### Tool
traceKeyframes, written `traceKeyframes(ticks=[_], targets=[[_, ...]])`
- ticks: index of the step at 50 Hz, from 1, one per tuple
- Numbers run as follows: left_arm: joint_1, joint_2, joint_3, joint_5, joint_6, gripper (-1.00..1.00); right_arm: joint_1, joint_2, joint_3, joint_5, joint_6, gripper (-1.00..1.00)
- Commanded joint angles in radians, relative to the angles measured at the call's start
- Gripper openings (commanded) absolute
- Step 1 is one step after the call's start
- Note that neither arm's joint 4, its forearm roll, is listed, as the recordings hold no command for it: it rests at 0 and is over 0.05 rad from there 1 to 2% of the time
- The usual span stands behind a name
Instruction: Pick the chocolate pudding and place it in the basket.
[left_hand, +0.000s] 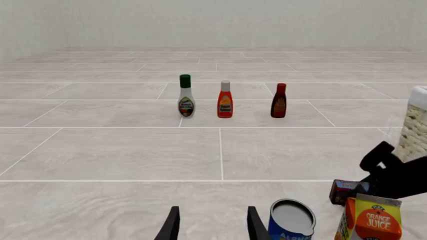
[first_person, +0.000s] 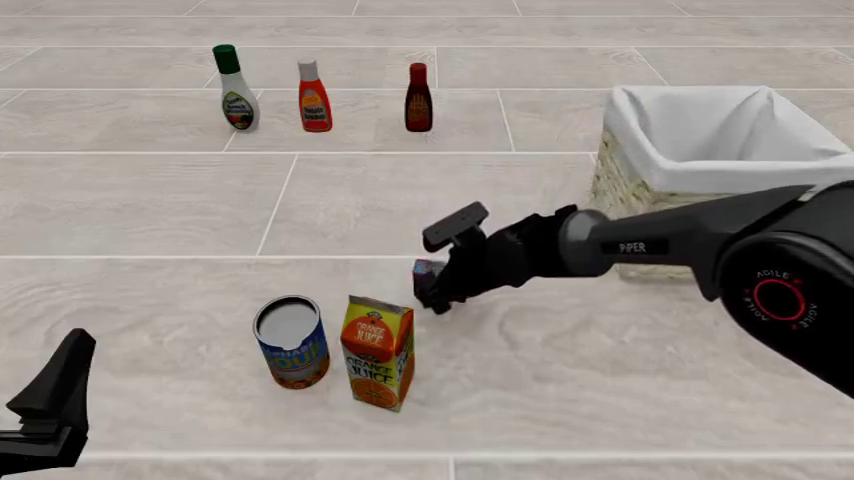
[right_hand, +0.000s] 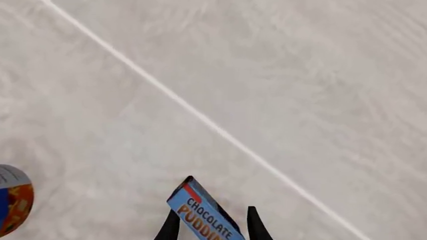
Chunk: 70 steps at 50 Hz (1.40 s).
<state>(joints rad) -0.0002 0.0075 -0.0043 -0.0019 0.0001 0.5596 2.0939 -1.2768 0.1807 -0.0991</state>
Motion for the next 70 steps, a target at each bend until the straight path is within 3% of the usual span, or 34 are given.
traceKeyframes(ticks=[1,2,4,5,28,70], targets=[[0.0,0.0,0.0,0.0,0.0,1.0,0.027,0.001,0.033,-0.05,0.015,1.0],[0.0,0.0,0.0,0.0,0.0,1.0,0.021,0.003,0.029,-0.045,0.029,1.0],[0.0,0.0,0.0,0.0,0.0,1.0,-0.002,-0.032,0.058,-0.109,-0.033,1.0],[0.0,0.0,0.0,0.0,0.0,1.0,-0.026,-0.036,0.054,-0.119,-0.04,-1.0],[0.0,0.0,0.0,0.0,0.0,1.0,-0.053,-0.092,0.053,-0.114,-0.029,-1.0],[0.0,0.0,0.0,0.0,0.0,1.0,-0.14,-0.362,-0.061,0.081,0.043,-1.0]])
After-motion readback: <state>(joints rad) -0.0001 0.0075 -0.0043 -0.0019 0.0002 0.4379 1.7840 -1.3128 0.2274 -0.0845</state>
